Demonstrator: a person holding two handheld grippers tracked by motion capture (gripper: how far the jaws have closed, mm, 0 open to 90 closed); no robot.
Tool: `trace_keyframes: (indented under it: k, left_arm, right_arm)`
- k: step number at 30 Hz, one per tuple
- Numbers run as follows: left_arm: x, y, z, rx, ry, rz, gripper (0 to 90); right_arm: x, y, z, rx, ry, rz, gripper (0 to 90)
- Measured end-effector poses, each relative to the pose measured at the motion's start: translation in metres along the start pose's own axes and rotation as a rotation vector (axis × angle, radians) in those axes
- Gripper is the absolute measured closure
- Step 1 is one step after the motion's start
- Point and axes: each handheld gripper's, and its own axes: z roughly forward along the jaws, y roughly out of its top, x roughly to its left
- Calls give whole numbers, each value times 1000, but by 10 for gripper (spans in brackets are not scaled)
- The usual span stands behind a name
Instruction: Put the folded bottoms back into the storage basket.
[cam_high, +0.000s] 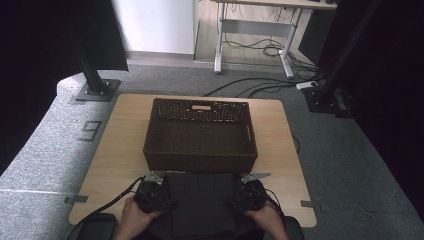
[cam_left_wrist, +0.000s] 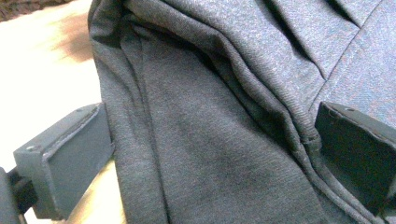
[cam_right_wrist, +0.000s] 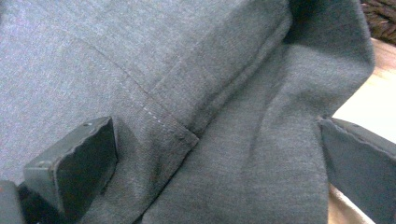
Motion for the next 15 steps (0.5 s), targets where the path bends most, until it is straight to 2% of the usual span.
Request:
trace_keyframes:
  k: [2,7,9,10,11,12,14,15]
  left_arm:
    - [2,0,1,1,-6,-9,0]
    - [2,0,2,-7,-19,1,0]
    - [0,1,4,-6,-43,0,0]
    - [-1,2,4,-1,-59,10,6]
    - [-3,3,4,-1,-78,16,39]
    - [-4,4,5,-2,-99,21,83]
    - [-5,5,7,-10,-152,21,180]
    - [-6,6,9,-10,-161,25,208]
  right_arm:
    - [-1,0,0,-3,1,2,0]
    - [1,1,1,5,4,-4,0]
    - [2,3,1,16,34,-9,29]
    - [3,4,1,16,72,-14,127]
    - [3,5,1,13,141,-11,211]
    - [3,6,3,12,175,0,203]
    - [5,8,4,26,165,-9,222]
    - [5,9,4,32,169,-9,231]
